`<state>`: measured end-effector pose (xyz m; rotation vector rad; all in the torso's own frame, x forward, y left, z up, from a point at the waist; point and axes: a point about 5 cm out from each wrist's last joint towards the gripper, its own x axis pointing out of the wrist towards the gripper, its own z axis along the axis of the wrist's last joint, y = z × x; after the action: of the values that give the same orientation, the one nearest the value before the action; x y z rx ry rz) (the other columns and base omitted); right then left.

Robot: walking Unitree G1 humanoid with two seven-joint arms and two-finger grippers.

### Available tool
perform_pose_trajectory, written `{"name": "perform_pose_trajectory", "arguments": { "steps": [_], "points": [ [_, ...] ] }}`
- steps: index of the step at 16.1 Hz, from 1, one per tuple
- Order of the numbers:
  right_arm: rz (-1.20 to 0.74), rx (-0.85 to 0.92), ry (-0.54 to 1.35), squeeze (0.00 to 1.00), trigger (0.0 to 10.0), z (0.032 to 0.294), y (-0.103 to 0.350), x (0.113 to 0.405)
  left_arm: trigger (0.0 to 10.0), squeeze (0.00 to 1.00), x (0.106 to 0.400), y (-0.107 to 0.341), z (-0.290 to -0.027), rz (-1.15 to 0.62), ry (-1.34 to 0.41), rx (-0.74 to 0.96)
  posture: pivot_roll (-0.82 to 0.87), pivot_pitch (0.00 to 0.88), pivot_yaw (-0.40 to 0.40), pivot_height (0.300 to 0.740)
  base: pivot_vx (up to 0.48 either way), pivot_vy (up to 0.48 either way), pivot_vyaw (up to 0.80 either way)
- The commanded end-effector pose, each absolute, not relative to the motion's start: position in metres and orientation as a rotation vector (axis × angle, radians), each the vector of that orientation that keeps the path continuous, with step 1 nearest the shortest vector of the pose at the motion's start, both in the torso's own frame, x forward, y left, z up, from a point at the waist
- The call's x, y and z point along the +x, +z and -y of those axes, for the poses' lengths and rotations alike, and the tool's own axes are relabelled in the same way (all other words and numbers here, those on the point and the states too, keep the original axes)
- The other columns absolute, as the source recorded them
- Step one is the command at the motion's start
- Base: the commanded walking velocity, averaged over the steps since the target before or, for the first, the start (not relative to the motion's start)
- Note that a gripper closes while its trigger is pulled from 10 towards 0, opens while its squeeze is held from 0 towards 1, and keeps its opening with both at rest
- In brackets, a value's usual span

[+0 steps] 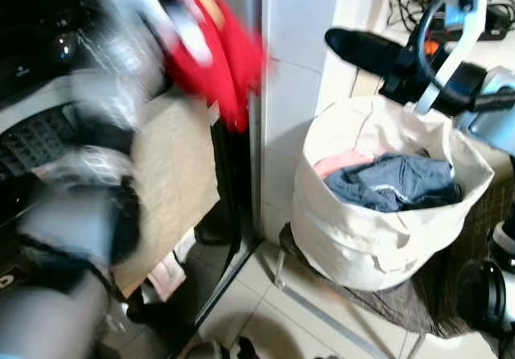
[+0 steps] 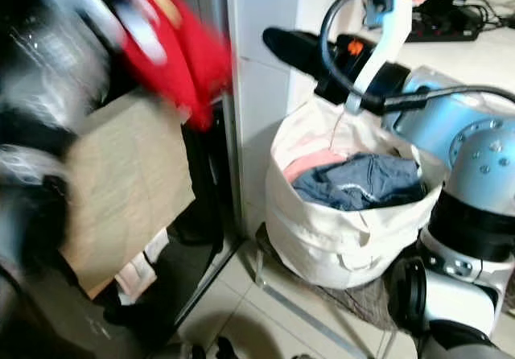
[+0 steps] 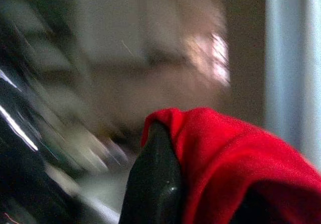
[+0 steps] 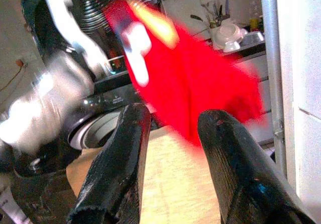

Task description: Clothes washing

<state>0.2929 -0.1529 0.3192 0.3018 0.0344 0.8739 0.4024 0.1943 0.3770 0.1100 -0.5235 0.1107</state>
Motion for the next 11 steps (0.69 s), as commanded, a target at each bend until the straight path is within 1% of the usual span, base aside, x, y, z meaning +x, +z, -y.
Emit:
{"name": "perform_pose_trajectory", "arguments": {
  "steps": [1, 2, 4, 5, 6, 7, 8, 9, 10, 11],
  "points": [
    [-0.036, 0.267, 0.883, 0.0, 10.0, 0.145, 0.317, 0.29, 0.0, 0.0, 0.392, 0.411, -0.21, 0.654, 0.318, 0.364, -0.07, 0.0, 0.056, 0.74, 0.0, 0.0, 0.0],
    [-0.045, 0.256, 0.883, 0.0, 10.0, 0.143, 0.312, 0.289, 0.0, 0.0, 0.388, 0.426, -0.219, 0.682, 0.419, 0.545, -0.08, 0.0, 0.069, 0.74, 0.0, 0.0, 0.0],
    [-0.066, 0.234, 0.884, 0.0, 10.0, 0.14, 0.305, 0.287, 0.0, 0.0, 0.39, 0.426, -0.224, 0.642, 0.463, 0.664, -0.09, 0.0, 0.077, 0.74, 0.0, 0.0, 0.0],
    [-0.099, 0.18, 0.881, 0.0, 10.0, 0.135, 0.294, 0.283, 0.0, 0.0, 0.396, 0.413, -0.231, 0.557, 0.481, 0.722, -0.1, 0.0, 0.08, 0.74, 0.0, 0.0, 0.0],
    [-0.121, 0.163, 0.888, 0.0, 10.0, 0.128, 0.286, 0.28, 5.5, 0.0, 0.405, 0.384, -0.239, 0.393, 0.46, 0.725, -0.1, 0.0, 0.079, 0.74, 0.0, 0.0, 0.0],
    [-0.125, 0.161, 0.89, 0.0, 10.0, 0.125, 0.283, 0.279, 10.0, 0.0, 0.409, 0.368, -0.242, 0.319, 0.44, 0.673, -0.1, 0.0, 0.075, 0.74, 0.0, 0.0, 0.0],
    [-0.128, 0.155, 0.888, 0.0, 10.0, 0.118, 0.276, 0.279, 10.0, 0.0, 0.415, 0.328, -0.245, 0.16, 0.387, 0.551, -0.1, 0.0, 0.073, 0.74, 0.0, 0.0, 0.0],
    [-0.131, 0.151, 0.887, 0.0, 10.0, 0.111, 0.27, 0.278, 10.0, 0.0, 0.415, 0.283, -0.252, -0.002, 0.408, 0.443, -0.1, 0.0, 0.066, 0.74, 0.0, 0.0, 0.0],
    [-0.136, 0.151, 0.901, 0.0, 10.0, 0.105, 0.268, 0.275, 10.0, 0.0, 0.411, 0.249, -0.256, -0.124, 0.411, 0.406, -0.11, 0.0, 0.068, 0.74, 0.0, 0.0, 0.0],
    [-0.134, 0.149, 0.918, 0.0, 10.0, 0.101, 0.268, 0.272, 10.0, 0.0, 0.408, 0.232, -0.259, -0.187, 0.415, 0.42, -0.12, 0.0, 0.071, 0.74, 0.0, 0.0, 0.0]
  ]
}}
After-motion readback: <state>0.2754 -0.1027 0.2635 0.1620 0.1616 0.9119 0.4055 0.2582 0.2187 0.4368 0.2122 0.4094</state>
